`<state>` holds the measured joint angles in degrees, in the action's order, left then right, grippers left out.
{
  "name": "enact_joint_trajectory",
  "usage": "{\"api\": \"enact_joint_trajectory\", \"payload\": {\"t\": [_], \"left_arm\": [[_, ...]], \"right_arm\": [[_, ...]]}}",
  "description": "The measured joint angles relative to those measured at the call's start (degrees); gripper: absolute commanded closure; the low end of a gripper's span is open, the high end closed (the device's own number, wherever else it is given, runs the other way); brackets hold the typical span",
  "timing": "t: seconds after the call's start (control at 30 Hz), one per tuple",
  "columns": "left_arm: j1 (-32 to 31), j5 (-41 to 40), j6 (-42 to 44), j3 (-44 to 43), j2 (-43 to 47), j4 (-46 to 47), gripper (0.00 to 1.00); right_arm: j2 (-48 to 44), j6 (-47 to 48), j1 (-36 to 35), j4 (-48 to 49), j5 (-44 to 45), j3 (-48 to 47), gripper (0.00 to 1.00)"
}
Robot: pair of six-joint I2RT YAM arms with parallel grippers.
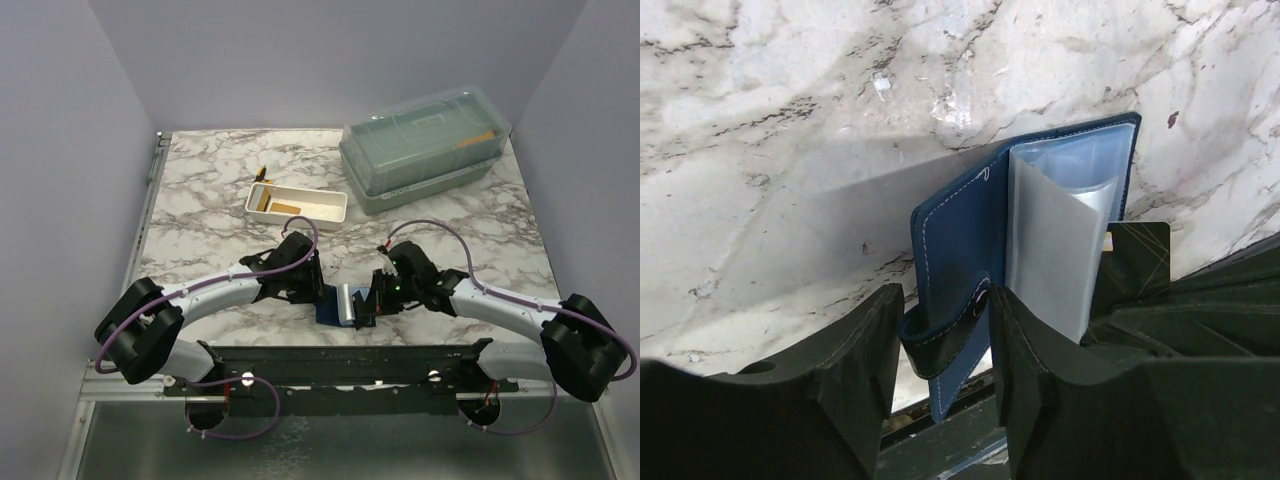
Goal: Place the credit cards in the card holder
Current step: Insert the credit card into the card holder.
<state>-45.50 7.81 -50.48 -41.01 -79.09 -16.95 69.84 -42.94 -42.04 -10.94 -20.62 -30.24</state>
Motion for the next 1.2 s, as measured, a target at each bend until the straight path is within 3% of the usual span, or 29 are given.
{"api": "enact_joint_trajectory", "payload": {"t": [0.53,0.77,0.87,0.97,1.2], "left_arm": [[0.0,0.0,-0.1,2.6,-0.4,2.4,0.63],[0.0,0.0,-0.4,4.3,0.5,2.8,0.42],[0.2,0.0,-1.0,6.2,3.2,2.7,0.38],[1.0,0.3,-1.5,7.1,5.4,2.6,0.16],[2.8,2.2,-3.3,7.1,10.0,1.4,0.01]], "right_arm": [[4.5,-2.7,-4.7,5.9,-1.3,-4.0,1.00],[10.3,-3.2,-6.6,6.1,-0.4,-6.6,1.00],[11.6,-3.5,-7.0,5.6,0.7,-7.8,1.00],[11.7,-3.6,-8.1,5.1,1.2,-8.9,1.00],[12.4,-3.8,-10.1,4.2,2.8,-10.7,1.00]]}}
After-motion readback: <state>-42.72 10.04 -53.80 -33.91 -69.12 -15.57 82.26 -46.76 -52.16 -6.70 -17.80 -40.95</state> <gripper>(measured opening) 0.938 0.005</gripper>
